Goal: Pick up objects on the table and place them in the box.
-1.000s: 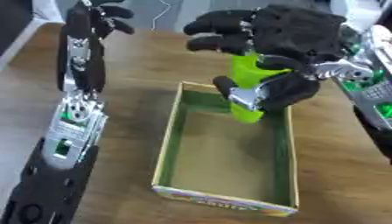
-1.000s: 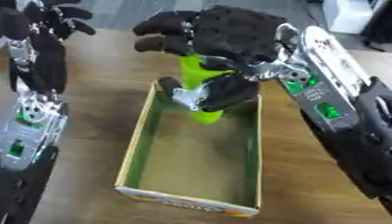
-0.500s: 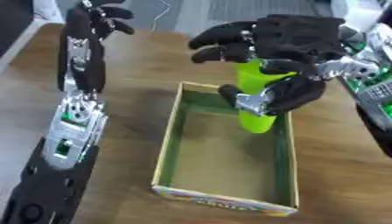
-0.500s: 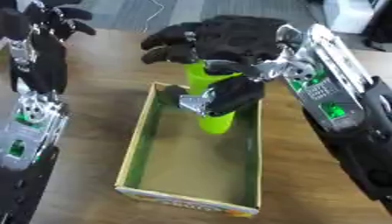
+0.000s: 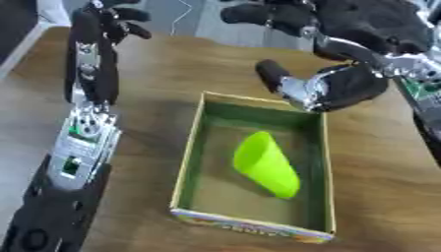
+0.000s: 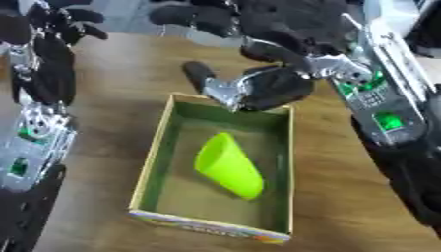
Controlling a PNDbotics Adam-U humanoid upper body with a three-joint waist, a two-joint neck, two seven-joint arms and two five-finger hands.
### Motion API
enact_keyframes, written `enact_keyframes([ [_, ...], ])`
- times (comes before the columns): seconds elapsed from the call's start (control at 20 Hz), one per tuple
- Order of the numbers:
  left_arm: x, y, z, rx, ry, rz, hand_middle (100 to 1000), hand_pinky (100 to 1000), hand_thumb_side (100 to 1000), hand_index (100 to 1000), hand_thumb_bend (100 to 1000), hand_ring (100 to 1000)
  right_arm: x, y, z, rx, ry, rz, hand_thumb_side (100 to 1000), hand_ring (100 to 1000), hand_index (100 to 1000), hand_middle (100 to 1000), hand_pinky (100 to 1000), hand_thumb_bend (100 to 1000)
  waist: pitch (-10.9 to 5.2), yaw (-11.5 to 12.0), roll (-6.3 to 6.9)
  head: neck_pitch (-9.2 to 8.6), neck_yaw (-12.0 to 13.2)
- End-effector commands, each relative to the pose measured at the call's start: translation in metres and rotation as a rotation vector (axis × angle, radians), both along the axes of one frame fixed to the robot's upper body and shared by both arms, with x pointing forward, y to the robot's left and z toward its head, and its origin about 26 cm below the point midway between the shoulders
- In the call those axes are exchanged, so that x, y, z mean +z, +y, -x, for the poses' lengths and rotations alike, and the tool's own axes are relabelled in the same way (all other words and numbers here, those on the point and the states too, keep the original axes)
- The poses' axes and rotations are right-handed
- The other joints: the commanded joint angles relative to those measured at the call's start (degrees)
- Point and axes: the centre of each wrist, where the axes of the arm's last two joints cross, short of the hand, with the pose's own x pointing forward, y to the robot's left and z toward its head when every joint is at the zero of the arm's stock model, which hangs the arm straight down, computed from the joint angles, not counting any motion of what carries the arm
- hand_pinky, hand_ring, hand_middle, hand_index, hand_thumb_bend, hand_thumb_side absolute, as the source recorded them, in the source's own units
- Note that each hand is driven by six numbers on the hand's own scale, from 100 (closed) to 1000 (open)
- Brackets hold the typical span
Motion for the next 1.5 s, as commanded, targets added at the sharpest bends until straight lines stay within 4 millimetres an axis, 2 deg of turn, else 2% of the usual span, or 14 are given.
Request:
enact_keyframes([
  [0.05,0.008,0.002,0.0,-0.006,-0.025,-0.01,642,477,990,713,620,611,0.003,-0.003,-0.001,-0.002,-0.043,-0.053,1000,1000,1000,1000,1000,100,-0.84,0.08,0.27,-0.11,-0.02],
  [0.45,0.007,0.002,0.0,-0.008,-0.019,-0.013,644,478,988,714,625,611,-0.004,-0.002,-0.008,-0.009,-0.053,-0.045,1000,1000,1000,1000,1000,100,-0.85,0.0,0.69,-0.11,-0.24],
  [0.55,0.006,0.002,0.001,-0.008,-0.017,-0.013,644,478,988,714,625,611,-0.003,-0.004,-0.009,-0.01,-0.052,-0.084,1000,1000,1000,1000,704,100,-0.86,-0.09,0.84,-0.11,-0.27],
  [0.65,0.005,0.002,0.001,-0.007,-0.014,-0.014,644,476,988,714,624,611,-0.002,-0.01,-0.01,-0.024,-0.043,-0.17,1000,843,1000,976,417,100,-0.88,-0.22,0.96,-0.11,-0.38],
  [0.8,0.005,0.003,0.003,-0.004,-0.018,-0.014,644,473,970,713,606,610,-0.009,-0.027,-0.015,-0.05,-0.012,-0.288,1000,628,866,780,100,115,-0.91,-0.65,1.08,-0.11,-0.43],
  [0.9,0.005,0.002,0.004,-0.004,-0.021,-0.016,645,470,950,713,597,609,-0.016,-0.04,-0.021,-0.072,0.01,-0.34,940,521,830,663,100,225,-0.89,-0.96,1.19,-0.11,-0.37],
  [0.95,0.006,0.002,0.005,-0.005,-0.022,-0.017,645,470,950,713,597,609,-0.02,-0.047,-0.023,-0.082,0.021,-0.361,940,521,830,663,100,225,-0.89,-1.07,1.24,-0.11,-0.35],
  [1.0,0.006,0.002,0.006,-0.006,-0.025,-0.019,642,464,933,711,607,607,-0.025,-0.055,-0.025,-0.092,0.036,-0.389,920,391,722,509,100,283,-0.86,-1.32,1.36,-0.11,-0.21],
  [1.05,0.006,0.002,0.007,-0.007,-0.026,-0.02,642,465,933,712,607,607,-0.027,-0.06,-0.026,-0.093,0.045,-0.406,916,403,728,520,100,277,-0.87,-1.35,1.39,-0.11,-0.23],
  [1.1,0.007,0.001,0.008,-0.009,-0.029,-0.022,630,448,919,709,621,601,-0.032,-0.069,-0.027,-0.097,0.064,-0.439,913,308,651,438,100,292,-0.82,-1.64,1.59,-0.11,-0.03],
  [1.35,0.008,-0.001,0.013,-0.025,-0.035,-0.036,604,416,893,707,652,585,-0.048,-0.113,-0.025,-0.107,0.155,-0.602,929,295,658,438,100,337,-0.65,-2.59,2.43,-0.11,0.88],
  [1.4,0.008,-0.001,0.014,-0.027,-0.036,-0.04,605,400,846,713,675,580,-0.048,-0.12,-0.025,-0.114,0.164,-0.625,944,369,734,502,100,344,-0.63,-2.83,2.58,-0.11,1.08],
  [1.45,0.009,-0.002,0.015,-0.03,-0.038,-0.045,605,397,840,714,678,579,-0.049,-0.127,-0.024,-0.12,0.167,-0.646,944,375,741,507,100,343,-0.61,-3.03,2.69,-0.11,1.19],
  [1.5,0.009,-0.002,0.016,-0.035,-0.04,-0.05,605,294,773,726,702,562,-0.048,-0.134,-0.022,-0.125,0.167,-0.669,938,439,787,559,100,331,-0.59,-3.25,2.8,-0.11,1.3],
])
